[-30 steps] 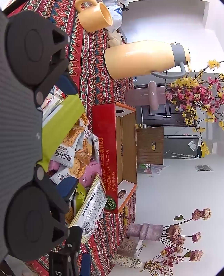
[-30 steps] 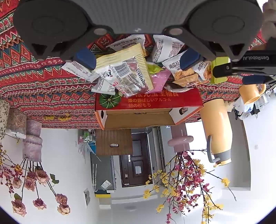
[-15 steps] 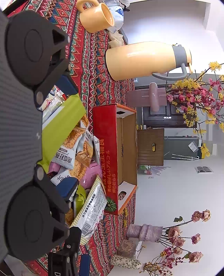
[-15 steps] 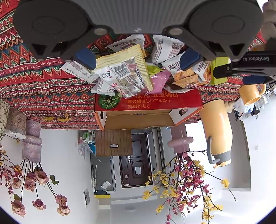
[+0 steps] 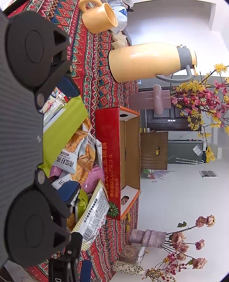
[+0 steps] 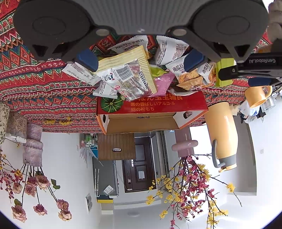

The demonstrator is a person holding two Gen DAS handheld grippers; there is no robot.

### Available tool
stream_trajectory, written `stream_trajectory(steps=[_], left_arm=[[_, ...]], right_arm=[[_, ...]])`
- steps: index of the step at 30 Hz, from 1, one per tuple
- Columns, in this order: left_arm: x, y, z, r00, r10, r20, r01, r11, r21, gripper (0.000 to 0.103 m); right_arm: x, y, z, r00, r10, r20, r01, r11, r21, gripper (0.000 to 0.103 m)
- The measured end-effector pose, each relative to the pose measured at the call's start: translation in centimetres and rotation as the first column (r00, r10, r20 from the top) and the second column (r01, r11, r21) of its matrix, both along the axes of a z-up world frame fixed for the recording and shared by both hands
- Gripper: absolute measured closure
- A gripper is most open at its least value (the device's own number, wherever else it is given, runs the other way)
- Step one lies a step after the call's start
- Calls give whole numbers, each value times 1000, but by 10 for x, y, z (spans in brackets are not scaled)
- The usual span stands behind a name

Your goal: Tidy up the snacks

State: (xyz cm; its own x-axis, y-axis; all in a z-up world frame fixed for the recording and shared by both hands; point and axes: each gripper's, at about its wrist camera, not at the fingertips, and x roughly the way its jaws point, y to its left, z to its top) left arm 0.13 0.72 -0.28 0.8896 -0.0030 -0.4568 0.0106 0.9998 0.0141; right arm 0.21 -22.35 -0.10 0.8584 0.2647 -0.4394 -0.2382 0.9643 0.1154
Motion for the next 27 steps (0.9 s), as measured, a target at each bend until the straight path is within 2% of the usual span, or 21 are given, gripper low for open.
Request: stream_trajectory(steps=[27], left_arm=[[1, 0, -1, 1000, 2, -1, -2, 1000, -4, 0]], right_arm=[[1, -1, -1, 1000, 0, -3, 0, 1000, -1, 0]])
